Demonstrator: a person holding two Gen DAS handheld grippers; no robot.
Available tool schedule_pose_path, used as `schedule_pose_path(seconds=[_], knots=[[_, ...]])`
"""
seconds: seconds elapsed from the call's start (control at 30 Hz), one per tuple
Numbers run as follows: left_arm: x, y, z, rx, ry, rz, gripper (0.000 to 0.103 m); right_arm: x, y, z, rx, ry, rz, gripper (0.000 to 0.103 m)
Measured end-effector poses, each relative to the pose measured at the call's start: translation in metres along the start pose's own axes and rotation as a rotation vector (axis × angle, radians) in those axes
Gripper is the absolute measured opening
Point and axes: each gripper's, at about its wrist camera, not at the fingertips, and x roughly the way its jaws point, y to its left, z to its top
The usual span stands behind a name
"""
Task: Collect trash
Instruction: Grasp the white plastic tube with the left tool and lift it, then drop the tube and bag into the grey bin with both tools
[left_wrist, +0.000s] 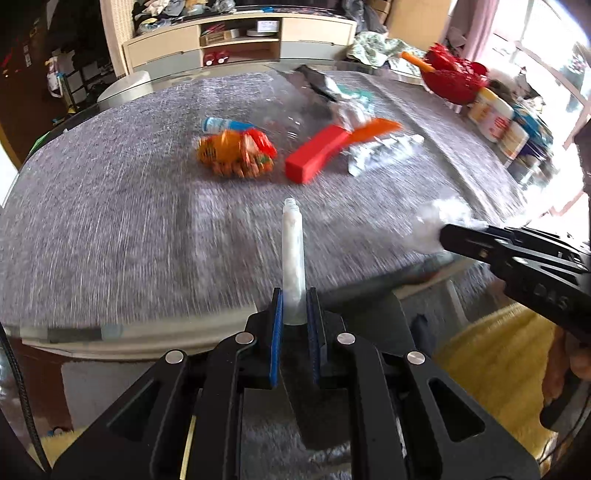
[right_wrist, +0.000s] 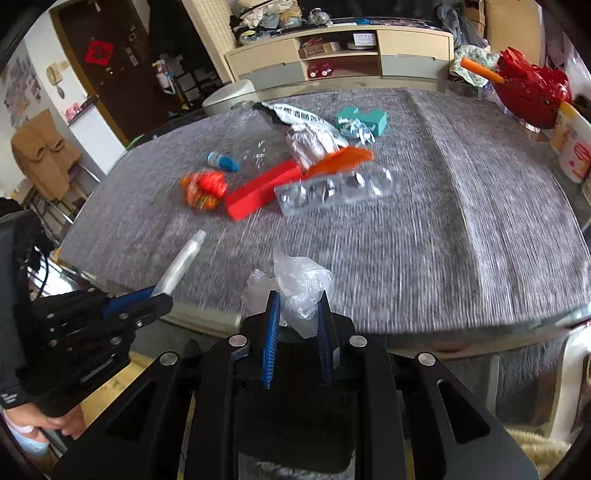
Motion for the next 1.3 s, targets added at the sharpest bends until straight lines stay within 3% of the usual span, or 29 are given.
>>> schedule_pose_path(seconds=[0.3,0.53,0.73,0.93,1.0,1.03,1.1,1.3], knots=[[-0.013,-0.023,-0.056,0.024,0.036,-0.071,0.011,-0.004,0.010,-0.049,0.004,0.044,-0.017,0.021],[0.018,-0.033,-0.097,0.000,0.141,-0.109,0.011,0.029,0.002,-0.083,0.068,0.146,-0.023,0.021],[0.047,-0.032,-0.111,-0.018,0.221,-0.134,0.011,0.052,-0.008,-0.099,0.119,0.200,-0.031,0.021],[0.055,-0.029,-0.111,-0.025,0.238,-0.135,0.012,0.057,-0.010,-0.098,0.133,0.214,-0.020,0.024],[0.054,-0.030,-0.109,-0.022,0.236,-0.126,0.023,0.060,-0.008,-0.096,0.130,0.220,-0.012,0.025],[0.052,-0.030,-0.108,-0.023,0.231,-0.123,0.027,0.060,-0.008,-0.095,0.129,0.223,-0.007,0.028],[0.051,-0.028,-0.106,-0.025,0.227,-0.118,0.027,0.060,-0.007,-0.094,0.129,0.219,-0.008,0.051],[0.044,-0.019,-0.097,-0.039,0.205,-0.097,0.046,0.050,-0.015,-0.082,0.144,0.177,-0.050,0.076]])
